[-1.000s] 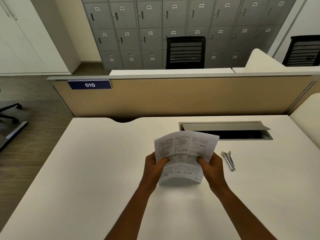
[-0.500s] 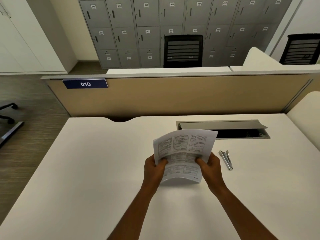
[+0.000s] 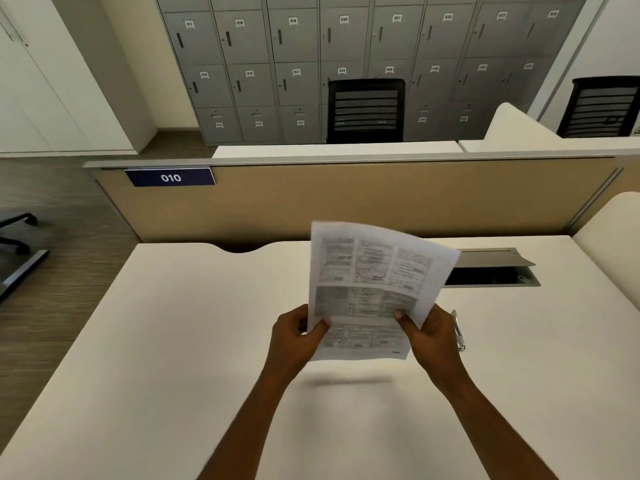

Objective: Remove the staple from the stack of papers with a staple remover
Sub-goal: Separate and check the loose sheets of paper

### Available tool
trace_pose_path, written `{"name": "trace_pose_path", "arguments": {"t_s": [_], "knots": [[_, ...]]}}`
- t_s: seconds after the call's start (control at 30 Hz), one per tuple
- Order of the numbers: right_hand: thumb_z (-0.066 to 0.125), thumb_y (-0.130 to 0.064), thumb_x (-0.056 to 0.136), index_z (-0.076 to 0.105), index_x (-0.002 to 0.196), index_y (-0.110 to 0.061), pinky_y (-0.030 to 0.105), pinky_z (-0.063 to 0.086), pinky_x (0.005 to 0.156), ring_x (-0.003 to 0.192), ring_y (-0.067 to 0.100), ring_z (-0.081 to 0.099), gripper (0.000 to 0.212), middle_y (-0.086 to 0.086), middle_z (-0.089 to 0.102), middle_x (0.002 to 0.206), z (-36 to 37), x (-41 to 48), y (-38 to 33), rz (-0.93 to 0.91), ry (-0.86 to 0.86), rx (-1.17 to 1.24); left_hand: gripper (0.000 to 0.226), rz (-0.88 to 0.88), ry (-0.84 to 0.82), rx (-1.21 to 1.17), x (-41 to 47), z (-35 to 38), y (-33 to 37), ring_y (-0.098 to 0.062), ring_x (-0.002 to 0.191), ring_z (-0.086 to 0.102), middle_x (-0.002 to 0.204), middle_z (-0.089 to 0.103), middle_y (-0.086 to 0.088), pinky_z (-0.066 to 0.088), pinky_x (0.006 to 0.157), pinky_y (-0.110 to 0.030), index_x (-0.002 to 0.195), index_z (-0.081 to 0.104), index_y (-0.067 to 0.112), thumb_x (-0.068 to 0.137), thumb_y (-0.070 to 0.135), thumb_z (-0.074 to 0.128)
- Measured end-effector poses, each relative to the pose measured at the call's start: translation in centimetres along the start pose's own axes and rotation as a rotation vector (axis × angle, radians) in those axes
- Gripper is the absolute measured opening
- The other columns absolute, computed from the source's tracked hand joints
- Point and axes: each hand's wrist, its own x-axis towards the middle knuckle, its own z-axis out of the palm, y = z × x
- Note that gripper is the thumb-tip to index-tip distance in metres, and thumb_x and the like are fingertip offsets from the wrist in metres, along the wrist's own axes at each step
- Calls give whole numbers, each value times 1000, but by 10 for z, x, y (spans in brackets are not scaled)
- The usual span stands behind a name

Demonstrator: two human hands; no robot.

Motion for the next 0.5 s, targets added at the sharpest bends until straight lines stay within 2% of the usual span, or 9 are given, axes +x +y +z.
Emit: {"name": "trace_pose_path", "arguments": {"t_s": [0.07,0.13,0.2,0.3,0.4,0.5], "knots": [[70,-7,91,73,111,-29,24,60,79,105,17,73,29,-4,78,110,-4,0,-4,19,48,101,17,-31,-6,-56,-5,-14,-6,-20,95,78,99,81,0,63,86,-39,99,80,22,85,31,83],[67,-4,92,72,120,-22,38,59,90,114,24,69,33,2,75,120,-6,-3,-5,57,55,223,25,-99,6,-231,-12,-24,-13,-30,103,75,105,80,-8,63,88,-39,100,80,18,80,31,87],[62,0,94,67,129,-24,47,55,97,122,27,65,43,7,68,132,-1,-9,-1,115,21,399,36,-160,2,-459,-19,-23,-17,-38,113,70,115,76,-16,61,87,-39,107,77,12,76,27,86],[58,2,95,58,139,-23,55,51,102,129,34,59,51,12,62,141,13,-21,9,243,-20,599,51,-176,-15,-697,-29,-3,-16,-35,119,68,129,71,-17,60,90,-42,124,71,12,75,21,86],[63,-1,93,55,142,-20,56,53,99,126,36,61,53,14,63,139,27,-32,22,313,-18,642,42,-121,45,-681,-32,13,-9,-32,117,70,129,72,-14,59,93,-48,121,74,20,81,16,84],[69,-3,85,61,136,-25,48,59,92,121,31,65,56,8,67,134,25,-30,23,336,69,657,35,-87,115,-564,-28,3,-5,-33,112,72,122,75,-13,58,93,-53,117,76,20,82,17,82]]}}
